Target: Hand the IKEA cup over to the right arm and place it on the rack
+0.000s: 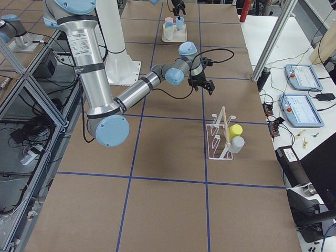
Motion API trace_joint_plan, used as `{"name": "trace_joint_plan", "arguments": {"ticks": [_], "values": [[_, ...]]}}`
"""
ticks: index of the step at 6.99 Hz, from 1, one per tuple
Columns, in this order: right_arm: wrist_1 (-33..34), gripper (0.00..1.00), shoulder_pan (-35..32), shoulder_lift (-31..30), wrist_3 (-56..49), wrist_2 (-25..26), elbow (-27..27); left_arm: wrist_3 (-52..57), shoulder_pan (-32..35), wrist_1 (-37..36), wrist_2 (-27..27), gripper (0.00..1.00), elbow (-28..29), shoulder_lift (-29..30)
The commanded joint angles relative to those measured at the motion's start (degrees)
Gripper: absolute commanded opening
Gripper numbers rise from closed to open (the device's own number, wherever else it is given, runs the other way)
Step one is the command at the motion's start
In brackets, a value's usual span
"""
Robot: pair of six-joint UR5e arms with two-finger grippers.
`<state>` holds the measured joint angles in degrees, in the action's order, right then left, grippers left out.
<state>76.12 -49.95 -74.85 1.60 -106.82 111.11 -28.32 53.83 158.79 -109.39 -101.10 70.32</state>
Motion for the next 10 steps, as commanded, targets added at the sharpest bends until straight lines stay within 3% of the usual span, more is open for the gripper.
{"name": "trace_joint_plan", "arguments": {"ticks": [1, 4, 5, 6, 9, 10], "values": [[0.00, 0.99, 3.09, 0.23, 5.17, -0.24, 1.03, 3.80, 3.37, 10.20, -0.65, 1.00, 10.46, -0.45], [-0.09, 0.99, 3.19, 0.23, 5.17, 0.03, 1.03, 3.02, 3.56, 11.62, -0.39, 0.99, 14.34, 0.34], [-0.01, 0.99, 3.19, 0.23, 5.17, 0.03, 1.03, 2.83, 3.30, 13.80, -0.30, 0.92, 16.79, 0.86], [0.00, 0.99, 3.19, 0.23, 5.17, 0.03, 1.03, 2.05, 3.30, 14.44, -0.30, 0.77, 17.08, 1.30], [0.00, 0.99, 3.19, 0.14, 5.17, 0.03, 0.95, -2.09, 3.29, 14.71, -0.74, 0.12, 16.29, 1.40], [0.00, 0.99, 3.19, 0.14, 5.17, 0.03, 0.95, -1.74, 3.30, 14.71, -0.83, 0.00, 16.29, 1.39]]}}
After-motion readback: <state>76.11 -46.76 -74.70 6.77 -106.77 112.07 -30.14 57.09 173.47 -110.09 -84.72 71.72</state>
